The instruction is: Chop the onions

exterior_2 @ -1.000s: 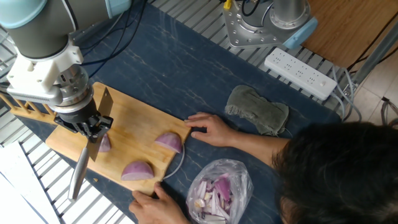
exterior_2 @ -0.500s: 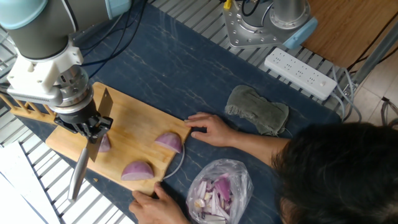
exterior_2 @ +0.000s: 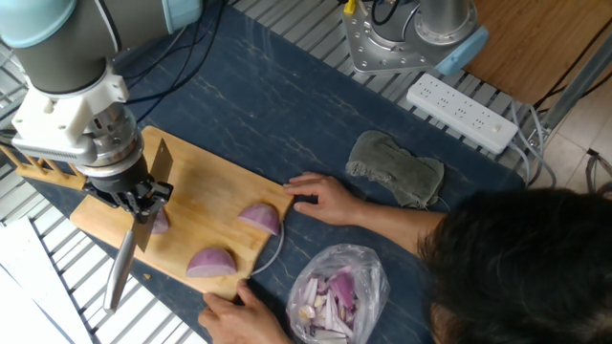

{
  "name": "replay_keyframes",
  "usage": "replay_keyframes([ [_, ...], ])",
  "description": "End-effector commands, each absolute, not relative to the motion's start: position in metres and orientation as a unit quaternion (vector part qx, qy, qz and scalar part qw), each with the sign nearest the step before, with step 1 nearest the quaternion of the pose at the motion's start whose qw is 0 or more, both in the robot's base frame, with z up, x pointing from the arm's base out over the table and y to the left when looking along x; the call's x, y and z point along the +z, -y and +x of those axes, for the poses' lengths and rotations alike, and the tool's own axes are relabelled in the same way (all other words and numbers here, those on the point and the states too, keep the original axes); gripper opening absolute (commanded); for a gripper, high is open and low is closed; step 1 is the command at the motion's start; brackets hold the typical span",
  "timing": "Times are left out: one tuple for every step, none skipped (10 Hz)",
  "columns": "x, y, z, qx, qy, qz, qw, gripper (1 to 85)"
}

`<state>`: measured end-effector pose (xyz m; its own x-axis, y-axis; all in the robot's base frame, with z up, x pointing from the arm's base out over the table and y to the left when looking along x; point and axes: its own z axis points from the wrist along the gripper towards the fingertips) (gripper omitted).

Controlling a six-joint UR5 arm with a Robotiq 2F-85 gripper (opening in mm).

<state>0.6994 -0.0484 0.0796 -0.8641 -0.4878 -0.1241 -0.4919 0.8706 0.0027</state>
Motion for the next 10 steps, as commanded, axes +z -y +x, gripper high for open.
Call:
replay_keyframes([
  [0.075, 0.046, 0.705, 0.021, -0.965, -0.251, 0.070, 1.0],
  [0.074, 0.047, 0.706, 0.020, -0.965, -0.252, 0.072, 1.0],
  [0.073, 0.048, 0.708, 0.017, -0.965, -0.253, 0.074, 1.0],
  [0.071, 0.048, 0.709, 0.017, -0.964, -0.253, 0.077, 1.0],
  [0.068, 0.046, 0.711, 0.017, -0.964, -0.251, 0.083, 1.0],
  [0.065, 0.043, 0.712, 0.018, -0.965, -0.248, 0.088, 1.0],
  [0.066, 0.043, 0.714, 0.018, -0.965, -0.247, 0.090, 1.0],
  [0.065, 0.041, 0.714, 0.019, -0.965, -0.246, 0.092, 1.0],
  [0.065, 0.041, 0.716, 0.018, -0.964, -0.246, 0.096, 1.0],
  [0.070, 0.041, 0.714, 0.020, -0.965, -0.244, 0.091, 1.0],
])
